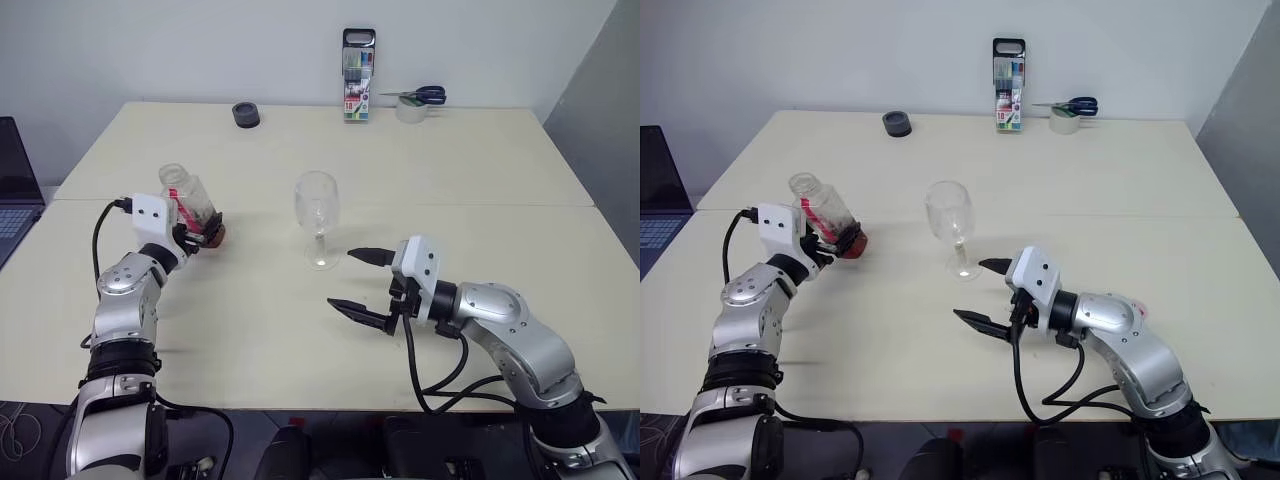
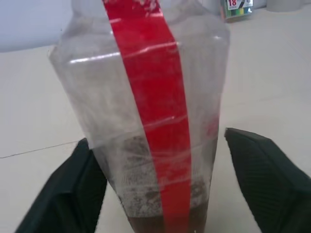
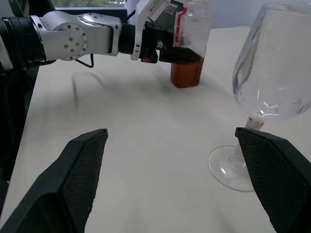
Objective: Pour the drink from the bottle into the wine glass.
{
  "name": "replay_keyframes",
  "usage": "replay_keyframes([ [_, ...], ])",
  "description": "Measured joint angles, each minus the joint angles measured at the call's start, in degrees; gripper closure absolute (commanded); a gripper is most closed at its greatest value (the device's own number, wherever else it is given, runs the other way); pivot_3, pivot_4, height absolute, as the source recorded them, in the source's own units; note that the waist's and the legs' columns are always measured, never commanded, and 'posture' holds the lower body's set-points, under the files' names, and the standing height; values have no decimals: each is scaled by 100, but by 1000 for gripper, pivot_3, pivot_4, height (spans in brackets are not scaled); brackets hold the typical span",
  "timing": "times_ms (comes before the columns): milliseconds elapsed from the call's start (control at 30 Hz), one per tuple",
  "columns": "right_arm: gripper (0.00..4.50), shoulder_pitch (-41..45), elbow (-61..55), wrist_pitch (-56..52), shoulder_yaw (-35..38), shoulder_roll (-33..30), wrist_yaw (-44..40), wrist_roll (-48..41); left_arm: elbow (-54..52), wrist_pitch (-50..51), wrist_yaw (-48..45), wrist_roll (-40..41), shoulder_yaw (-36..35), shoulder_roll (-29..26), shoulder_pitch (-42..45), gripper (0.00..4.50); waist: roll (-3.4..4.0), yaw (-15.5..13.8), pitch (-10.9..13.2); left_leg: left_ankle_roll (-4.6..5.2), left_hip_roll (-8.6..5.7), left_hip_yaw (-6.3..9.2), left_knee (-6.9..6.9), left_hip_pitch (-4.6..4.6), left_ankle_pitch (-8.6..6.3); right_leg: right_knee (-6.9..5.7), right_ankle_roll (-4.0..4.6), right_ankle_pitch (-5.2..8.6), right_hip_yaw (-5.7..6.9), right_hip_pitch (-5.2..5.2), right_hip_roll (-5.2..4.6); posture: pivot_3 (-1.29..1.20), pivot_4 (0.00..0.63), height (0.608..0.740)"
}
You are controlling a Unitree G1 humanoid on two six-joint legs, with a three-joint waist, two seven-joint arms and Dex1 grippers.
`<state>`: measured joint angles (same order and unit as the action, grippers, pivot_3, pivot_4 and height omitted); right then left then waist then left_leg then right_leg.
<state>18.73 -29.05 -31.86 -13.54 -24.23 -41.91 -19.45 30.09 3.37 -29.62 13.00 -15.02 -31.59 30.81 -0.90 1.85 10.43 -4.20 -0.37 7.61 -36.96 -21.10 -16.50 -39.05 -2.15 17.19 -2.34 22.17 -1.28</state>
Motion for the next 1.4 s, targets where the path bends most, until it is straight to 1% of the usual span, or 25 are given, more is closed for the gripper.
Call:
replay_keyframes([
  [67,0,1,0,0,0,0,29,0,2,19,-2,25,-7,0,4,2499,0,0,0,0,0,0,0,0,0,0,0,0,0,0,0,0,150,740],
  [100,0,1,0,1,0,0,38,0,4,27,-1,38,-10,1,3,2731,0,0,0,0,0,0,0,0,0,0,0,0,0,0,0,0,150,740],
  [133,0,1,0,1,0,0,53,0,3,39,0,49,-11,2,3,2825,0,0,0,-1,0,1,0,0,0,0,0,0,0,0,0,0,150,740],
  [267,0,1,-1,1,48,-6,89,-15,-113,143,31,35,16,16,0,2831,0,0,0,-2,-1,1,-1,-2,1,0,0,0,1,0,0,0,150,740],
  [367,0,0,-81,-76,295,-25,192,-143,-493,159,37,-134,255,23,-3,2831,-2,-8,1,-12,-2,9,-6,-17,7,0,0,-1,6,6,0,0,150,740],
  [500,0,1,-296,-249,651,-61,356,-339,-1032,30,76,-583,676,-11,135,2831,-2,-14,1,-14,-3,10,-8,-26,8,2,0,-1,8,11,-1,0,150,740],
  [667,0,0,-396,-421,912,-75,576,-499,-1121,-542,169,-1280,1133,-219,671,2831,-3,-7,2,-13,-2,6,-5,-26,8,1,0,-1,6,14,2,0,150,740],
  [767,0,39,-398,-522,1010,-36,737,-589,-887,-1190,229,-1780,1392,-375,1174,2832,-3,-5,2,-13,-3,1,-5,-26,8,2,0,-1,3,14,2,0,150,740],
  [900,0,147,-397,-610,1016,64,956,-656,-455,-1989,272,-2166,1667,-477,1592,2832,-3,9,2,-13,-4,-1,-5,-26,8,0,0,-1,2,15,2,0,150,740],
  [1133,0,392,-311,-595,1010,299,1367,-618,414,-3128,272,-2672,2048,-585,1900,2832,-4,7,2,-12,-6,3,-9,-39,8,-1,0,-1,6,25,2,0,150,740],
  [1400,0,491,-215,-514,1000,304,1446,-592,1083,-4143,379,-3108,2244,-814,2386,2832,-3,34,2,-13,-8,-2,-12,-79,9,-14,0,-2,2,74,2,0,150,740],
])
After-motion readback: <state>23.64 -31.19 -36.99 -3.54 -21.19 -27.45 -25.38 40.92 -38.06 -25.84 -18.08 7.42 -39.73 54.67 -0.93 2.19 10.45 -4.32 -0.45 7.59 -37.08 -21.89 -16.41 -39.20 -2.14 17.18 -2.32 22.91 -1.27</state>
